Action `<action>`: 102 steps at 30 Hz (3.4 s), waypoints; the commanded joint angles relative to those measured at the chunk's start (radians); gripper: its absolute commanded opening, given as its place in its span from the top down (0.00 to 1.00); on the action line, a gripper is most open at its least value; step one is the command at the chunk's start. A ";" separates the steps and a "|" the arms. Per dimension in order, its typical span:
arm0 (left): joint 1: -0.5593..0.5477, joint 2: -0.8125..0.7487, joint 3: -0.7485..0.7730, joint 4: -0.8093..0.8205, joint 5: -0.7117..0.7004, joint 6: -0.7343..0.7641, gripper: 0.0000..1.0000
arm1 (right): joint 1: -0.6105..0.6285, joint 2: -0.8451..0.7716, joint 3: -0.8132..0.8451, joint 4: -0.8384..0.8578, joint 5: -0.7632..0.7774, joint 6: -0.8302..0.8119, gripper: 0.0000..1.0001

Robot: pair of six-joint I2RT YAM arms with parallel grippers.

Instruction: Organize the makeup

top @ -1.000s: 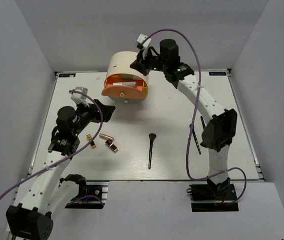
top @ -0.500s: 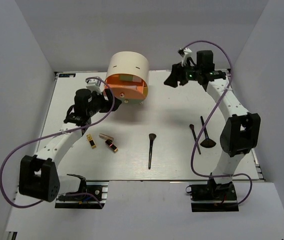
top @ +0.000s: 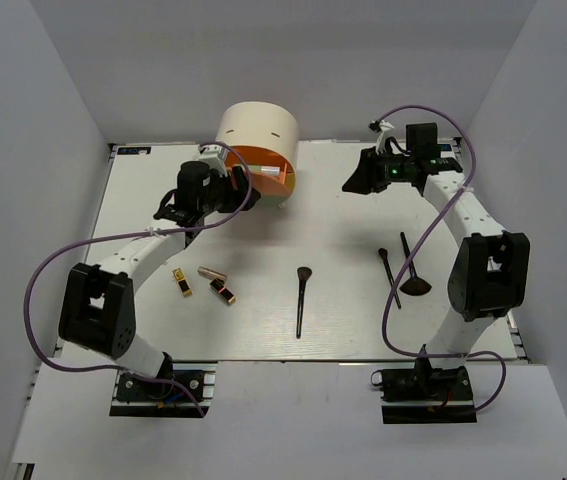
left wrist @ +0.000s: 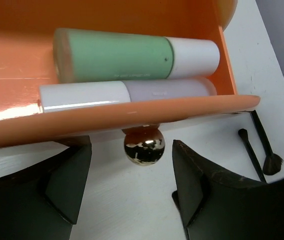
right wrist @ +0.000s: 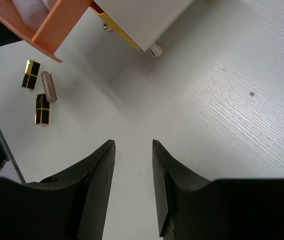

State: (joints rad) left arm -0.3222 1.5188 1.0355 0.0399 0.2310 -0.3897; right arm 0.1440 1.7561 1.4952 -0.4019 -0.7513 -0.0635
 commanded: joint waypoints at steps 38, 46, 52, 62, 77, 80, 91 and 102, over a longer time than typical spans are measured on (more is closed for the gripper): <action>-0.044 0.089 0.147 0.176 -0.162 -0.055 0.24 | -0.024 -0.093 -0.127 0.069 -0.011 -0.033 0.60; -0.044 -0.051 -0.015 0.190 -0.216 -0.078 0.20 | -0.024 -0.090 -0.135 0.071 -0.011 -0.032 0.59; -0.044 -0.002 -0.028 0.201 -0.217 -0.084 0.26 | -0.023 -0.087 -0.136 0.075 -0.011 -0.033 0.59; -0.035 0.156 0.063 0.218 -0.216 -0.080 0.36 | -0.030 -0.095 -0.138 0.078 -0.002 -0.033 0.59; -0.035 0.267 0.129 0.255 -0.292 -0.084 0.44 | -0.041 -0.087 -0.138 0.078 0.000 -0.033 0.59; -0.035 0.277 0.139 0.259 -0.282 -0.084 0.56 | -0.043 -0.084 -0.139 0.078 -0.002 -0.033 0.59; -0.035 0.259 0.109 0.293 -0.246 -0.086 0.75 | -0.044 -0.090 -0.147 0.075 -0.002 -0.036 0.59; -0.044 0.029 -0.138 0.302 -0.162 -0.110 0.84 | -0.041 -0.090 -0.154 0.057 -0.029 -0.079 0.53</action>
State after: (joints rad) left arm -0.3622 1.6497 0.9379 0.3447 0.0216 -0.4862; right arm 0.1047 1.7077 1.3430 -0.3576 -0.7521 -0.1165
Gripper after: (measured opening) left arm 0.374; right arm 0.468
